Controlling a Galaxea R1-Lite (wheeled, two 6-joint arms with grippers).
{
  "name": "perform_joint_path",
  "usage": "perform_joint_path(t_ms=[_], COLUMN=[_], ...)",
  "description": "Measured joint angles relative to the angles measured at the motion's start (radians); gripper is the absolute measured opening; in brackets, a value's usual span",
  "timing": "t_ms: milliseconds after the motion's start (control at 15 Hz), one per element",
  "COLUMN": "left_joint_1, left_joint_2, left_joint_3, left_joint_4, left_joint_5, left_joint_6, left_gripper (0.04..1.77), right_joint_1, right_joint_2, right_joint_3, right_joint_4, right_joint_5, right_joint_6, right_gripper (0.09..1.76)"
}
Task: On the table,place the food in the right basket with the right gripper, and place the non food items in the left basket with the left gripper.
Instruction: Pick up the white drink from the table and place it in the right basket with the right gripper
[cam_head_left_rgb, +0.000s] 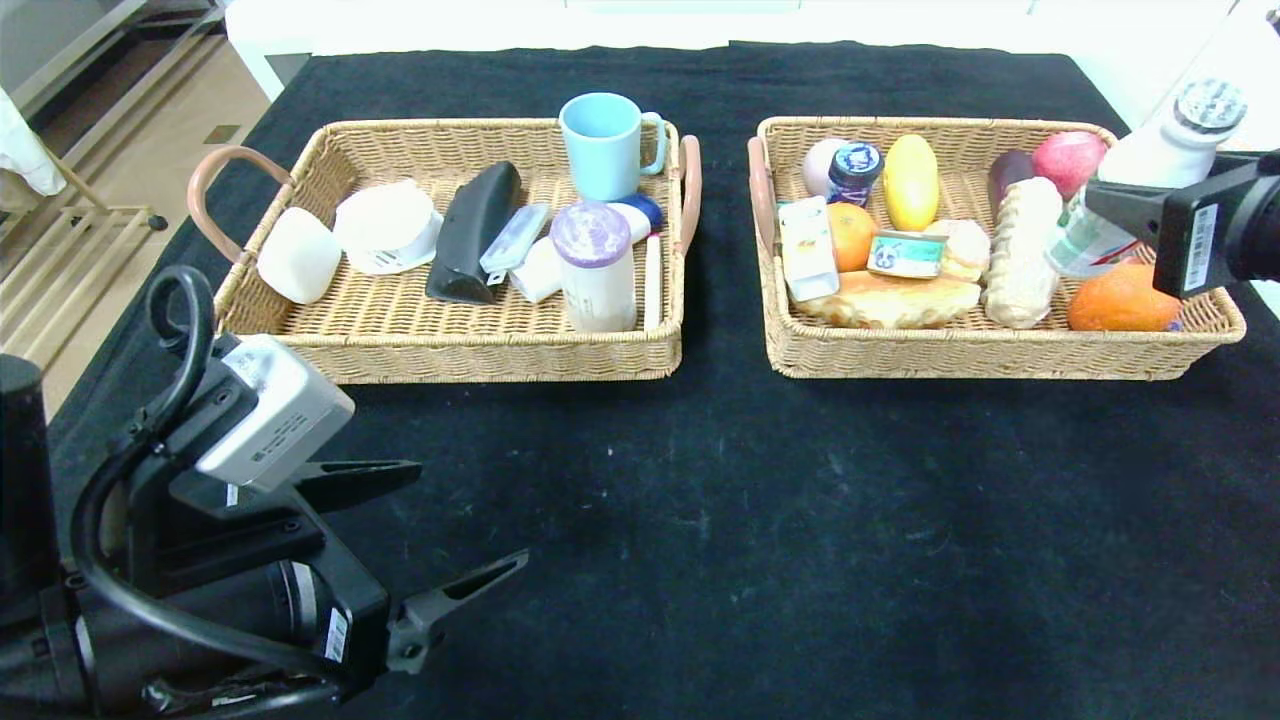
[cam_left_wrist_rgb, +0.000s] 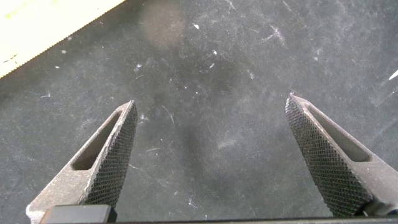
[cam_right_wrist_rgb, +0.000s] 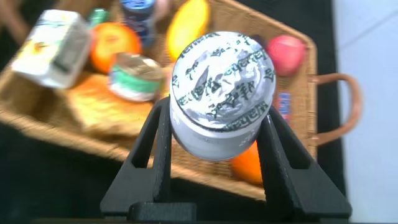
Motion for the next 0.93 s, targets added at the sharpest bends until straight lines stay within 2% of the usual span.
perform_joint_path(t_ms=[200,400,733,933], left_joint_1=[0.000,0.001,0.001,0.001], left_joint_2=[0.000,0.000,-0.001,0.000], left_joint_3=[0.000,0.001,0.001,0.002], left_joint_4=[-0.001,-0.003,-0.004,-0.005], left_joint_5=[0.000,0.001,0.003,0.002], left_joint_6=[0.000,0.000,-0.001,-0.001], left_gripper=[1.72,1.72,1.72,1.72], right_joint_1=[-0.090,-0.146,-0.206,-0.231], right_joint_2=[0.055,0.115,0.223,0.278], right_joint_3=[-0.062,-0.097,-0.132,-0.158], right_joint_4=[-0.016,-0.073,-0.180,-0.190], right_joint_5=[-0.003,-0.008,-0.018,-0.022], right_joint_6=[-0.004,-0.009,-0.064,-0.062], right_gripper=[0.87,0.87,0.87,0.87])
